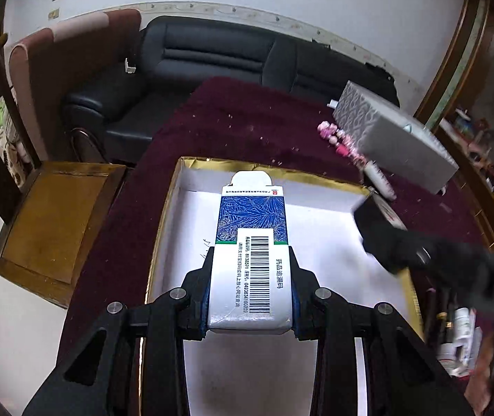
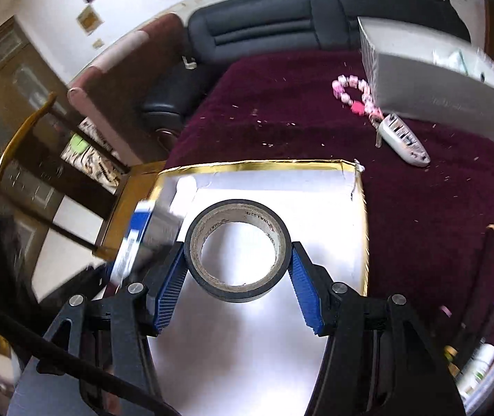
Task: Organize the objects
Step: 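Carry the blue box with the left gripper while the right gripper carries the tape roll to the tray, then lower the tape roll into the tray and open the right gripper while the left gripper releases the blue box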
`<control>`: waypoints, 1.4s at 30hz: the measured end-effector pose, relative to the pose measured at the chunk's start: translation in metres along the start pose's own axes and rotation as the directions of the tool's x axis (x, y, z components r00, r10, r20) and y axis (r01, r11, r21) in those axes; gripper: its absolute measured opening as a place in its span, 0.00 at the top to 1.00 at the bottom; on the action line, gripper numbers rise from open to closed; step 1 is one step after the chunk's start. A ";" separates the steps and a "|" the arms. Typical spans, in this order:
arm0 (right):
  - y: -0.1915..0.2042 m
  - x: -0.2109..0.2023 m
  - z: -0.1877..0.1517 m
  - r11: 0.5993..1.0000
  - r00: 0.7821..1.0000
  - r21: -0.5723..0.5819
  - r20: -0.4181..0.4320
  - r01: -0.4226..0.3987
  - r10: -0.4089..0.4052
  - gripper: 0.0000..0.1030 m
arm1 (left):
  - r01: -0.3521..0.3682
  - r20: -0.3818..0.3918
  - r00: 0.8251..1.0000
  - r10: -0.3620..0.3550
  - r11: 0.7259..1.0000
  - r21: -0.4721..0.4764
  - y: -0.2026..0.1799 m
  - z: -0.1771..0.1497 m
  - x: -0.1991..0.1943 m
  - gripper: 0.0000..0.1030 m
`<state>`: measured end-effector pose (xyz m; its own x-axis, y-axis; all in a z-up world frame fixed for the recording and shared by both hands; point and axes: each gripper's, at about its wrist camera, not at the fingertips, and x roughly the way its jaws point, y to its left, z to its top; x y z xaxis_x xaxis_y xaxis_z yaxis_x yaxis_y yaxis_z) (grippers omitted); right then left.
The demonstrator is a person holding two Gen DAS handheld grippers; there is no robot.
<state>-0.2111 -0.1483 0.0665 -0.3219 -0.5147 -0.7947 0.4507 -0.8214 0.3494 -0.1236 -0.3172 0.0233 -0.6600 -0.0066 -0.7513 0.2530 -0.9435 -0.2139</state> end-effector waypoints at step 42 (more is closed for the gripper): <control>0.009 0.055 0.019 0.998 0.999 0.062 -0.046 -0.003 0.006 0.41 | -0.110 0.034 0.993 0.110 0.994 -0.008 0.004 -0.003 -0.001 0.48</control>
<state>-0.2408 -0.1892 0.0354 -0.2800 -0.5078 -0.8147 0.3990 -0.8334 0.3824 -0.1203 -0.3205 0.0212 -0.6520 -0.1221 -0.7483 0.3299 -0.9343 -0.1349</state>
